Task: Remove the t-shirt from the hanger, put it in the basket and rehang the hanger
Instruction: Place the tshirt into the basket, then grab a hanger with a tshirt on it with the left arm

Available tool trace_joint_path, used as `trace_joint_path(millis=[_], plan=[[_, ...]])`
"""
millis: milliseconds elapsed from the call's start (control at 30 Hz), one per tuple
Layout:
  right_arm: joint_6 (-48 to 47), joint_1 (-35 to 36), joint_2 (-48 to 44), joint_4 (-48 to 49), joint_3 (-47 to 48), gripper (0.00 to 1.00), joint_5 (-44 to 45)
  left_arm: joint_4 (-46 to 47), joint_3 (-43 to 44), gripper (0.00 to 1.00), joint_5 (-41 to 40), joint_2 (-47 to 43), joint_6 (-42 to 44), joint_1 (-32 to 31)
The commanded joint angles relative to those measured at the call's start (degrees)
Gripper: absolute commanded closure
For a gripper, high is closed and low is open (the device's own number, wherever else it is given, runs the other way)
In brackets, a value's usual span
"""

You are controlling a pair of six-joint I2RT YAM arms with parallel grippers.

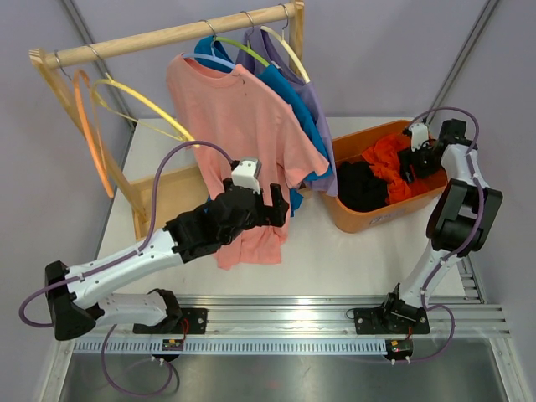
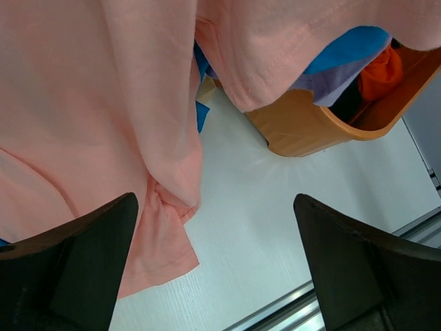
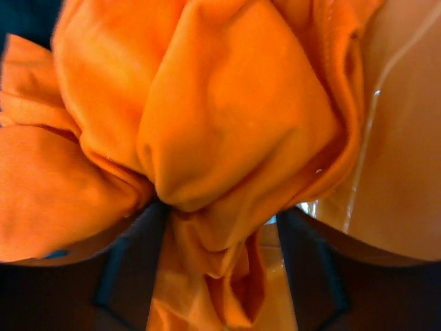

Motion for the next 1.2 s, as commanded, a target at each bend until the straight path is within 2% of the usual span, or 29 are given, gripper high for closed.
trace_joint_path(millis=[0, 100, 333, 600, 767, 833, 967, 1167], plan=[[2.8, 0.3, -5.7, -4.3, 2.7, 0.27, -2.2, 3.1, 1.0, 0.01, -4.5, 0.1, -1.6, -3.1], [4.9, 0.3, -8.1, -6.0, 5.5, 0.16, -5.5, 2.9, 0.4, 0.01, -5.0, -0.3, -1.6, -5.8], [7.6, 0.3, -11.6, -11.5, 10.2, 0.08, -13.4, 2.7, 2.4, 0.01, -8.9, -0.1, -0.9, -12.0], [11.1, 0.3, -20.3, -4.6, 1.9, 0.0, -25.7, 6.1, 16.0, 0.01, -14.4, 4.3, 6.5, -11.2], [17.4, 0.4, -22.4, 0.1, -0.7, 0.01, -30.4, 5.5, 27.9, 0.01, -9.2, 7.9, 3.9, -3.2], [19.1, 0.5, -23.5, 2.2, -2.5, 0.01, -31.0, 1.7, 35.6, 0.01, -8.6, 10.8, 2.4, 0.0], [20.1, 0.9, -24.4, 3.4, -4.4, 0.01, -31.0, -3.2, 45.8, 0.01, -6.9, 15.2, -0.1, 5.4], [19.9, 1.0, -26.5, 4.2, -6.9, 0.0, -31.0, -6.0, 51.2, 0.02, -2.8, 16.1, -6.1, 15.1]])
